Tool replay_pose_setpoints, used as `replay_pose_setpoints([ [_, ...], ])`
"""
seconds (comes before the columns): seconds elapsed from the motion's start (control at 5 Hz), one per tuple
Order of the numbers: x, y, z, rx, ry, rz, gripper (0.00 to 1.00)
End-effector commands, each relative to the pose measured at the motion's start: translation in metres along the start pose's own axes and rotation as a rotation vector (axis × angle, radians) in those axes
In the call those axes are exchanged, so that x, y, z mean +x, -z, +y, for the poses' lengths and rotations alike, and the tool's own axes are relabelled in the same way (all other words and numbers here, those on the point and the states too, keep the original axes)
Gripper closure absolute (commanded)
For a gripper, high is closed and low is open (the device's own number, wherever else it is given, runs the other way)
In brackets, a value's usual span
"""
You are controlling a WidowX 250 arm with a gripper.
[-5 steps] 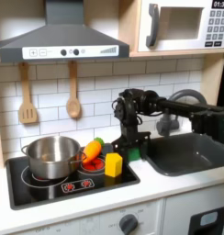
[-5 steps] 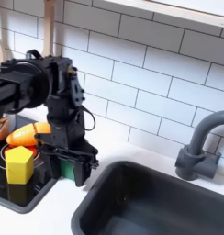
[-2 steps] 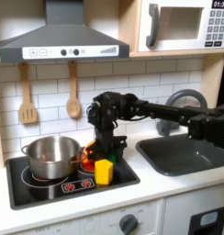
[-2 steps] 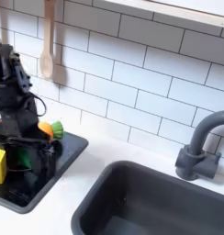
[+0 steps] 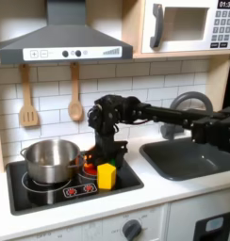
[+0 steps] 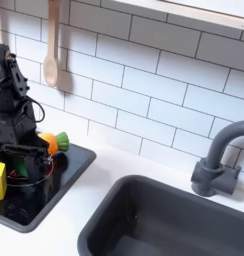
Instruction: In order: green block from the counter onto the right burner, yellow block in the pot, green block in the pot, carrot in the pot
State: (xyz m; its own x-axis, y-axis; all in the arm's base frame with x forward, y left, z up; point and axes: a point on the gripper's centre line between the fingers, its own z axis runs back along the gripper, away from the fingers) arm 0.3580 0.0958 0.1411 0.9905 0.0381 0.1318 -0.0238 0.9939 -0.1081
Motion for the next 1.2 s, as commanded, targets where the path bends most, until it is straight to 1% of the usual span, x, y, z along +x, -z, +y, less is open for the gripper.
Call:
replay_pose_setpoints([
  [0.0,0.0,0.006,-0.009,0.012,0.048,0.034,0.0],
  [0.2,0.002,-0.007,-0.017,0.0,0.062,0.001,0.0],
  [0.4,0.002,-0.018,-0.021,-0.009,0.067,-0.004,0.0],
  [0.6,-0.003,-0.028,-0.027,-0.026,0.076,-0.013,0.0],
  [0.8,-0.008,-0.034,-0.031,-0.017,0.091,-0.021,0.0],
  [1.0,-0.013,-0.052,-0.028,-0.015,0.101,-0.038,0.0],
])
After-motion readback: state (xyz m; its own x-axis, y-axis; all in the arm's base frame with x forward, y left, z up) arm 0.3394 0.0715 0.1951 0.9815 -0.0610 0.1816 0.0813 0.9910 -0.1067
